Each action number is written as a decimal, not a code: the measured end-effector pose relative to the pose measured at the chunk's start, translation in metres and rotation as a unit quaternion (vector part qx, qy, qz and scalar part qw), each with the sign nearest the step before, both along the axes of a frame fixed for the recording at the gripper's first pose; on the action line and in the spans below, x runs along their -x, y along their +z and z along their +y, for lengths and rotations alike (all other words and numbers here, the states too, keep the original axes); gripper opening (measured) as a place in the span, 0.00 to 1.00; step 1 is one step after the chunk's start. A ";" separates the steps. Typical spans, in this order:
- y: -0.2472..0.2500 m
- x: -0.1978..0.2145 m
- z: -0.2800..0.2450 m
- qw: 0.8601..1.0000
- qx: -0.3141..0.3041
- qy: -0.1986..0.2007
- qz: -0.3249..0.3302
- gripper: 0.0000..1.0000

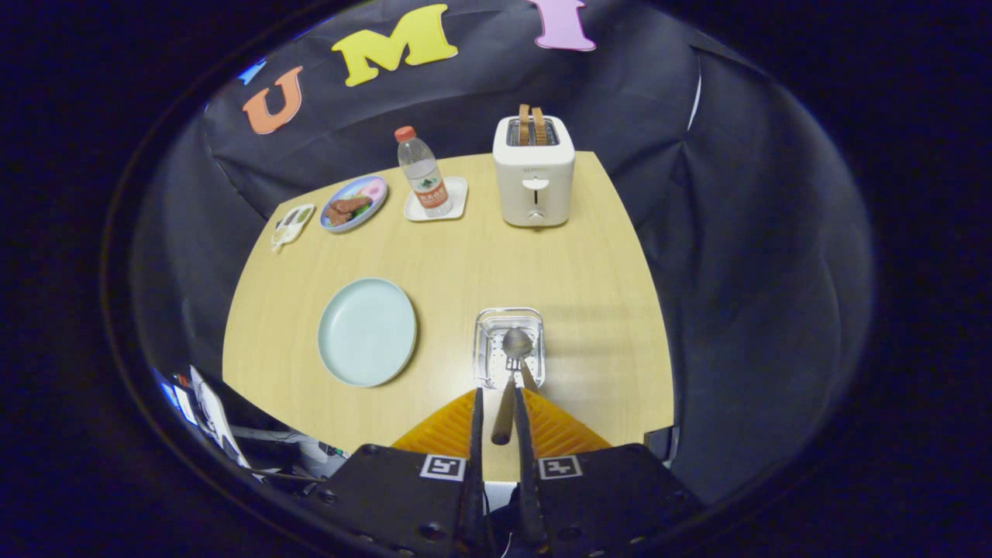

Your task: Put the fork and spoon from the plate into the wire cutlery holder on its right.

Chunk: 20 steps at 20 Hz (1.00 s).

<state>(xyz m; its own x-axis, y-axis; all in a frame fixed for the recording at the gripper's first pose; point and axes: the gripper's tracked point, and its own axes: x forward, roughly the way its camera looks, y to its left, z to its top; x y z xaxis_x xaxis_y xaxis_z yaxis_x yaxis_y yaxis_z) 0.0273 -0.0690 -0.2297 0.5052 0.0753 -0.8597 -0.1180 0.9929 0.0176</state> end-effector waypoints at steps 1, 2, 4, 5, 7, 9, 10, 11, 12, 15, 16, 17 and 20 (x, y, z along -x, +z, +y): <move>0.001 0.000 0.002 1.000 -0.001 0.002 -0.005 0.29; 0.002 0.000 0.006 1.000 -0.004 0.003 -0.010 0.36; 0.006 0.000 0.013 1.000 -0.012 0.006 -0.017 0.49; 0.008 0.000 0.017 1.000 -0.012 0.008 -0.024 0.55; 0.018 -0.004 0.024 0.998 -0.012 0.005 -0.055 0.71; 0.041 -0.010 0.039 0.994 -0.023 0.005 -0.108 0.72; 0.052 -0.014 0.049 0.990 -0.025 0.009 -0.139 0.73; 0.068 -0.016 0.059 0.985 -0.028 0.016 -0.170 0.78; 0.084 -0.016 0.069 0.979 -0.031 0.021 -0.200 0.80; 0.129 -0.014 0.104 0.959 -0.051 0.032 -0.276 0.97; 0.143 -0.013 0.116 0.953 -0.057 0.033 -0.295 0.97; 0.155 -0.010 0.126 0.947 -0.061 0.034 -0.313 0.97; 0.191 -0.004 0.149 0.929 -0.053 0.034 -0.364 0.96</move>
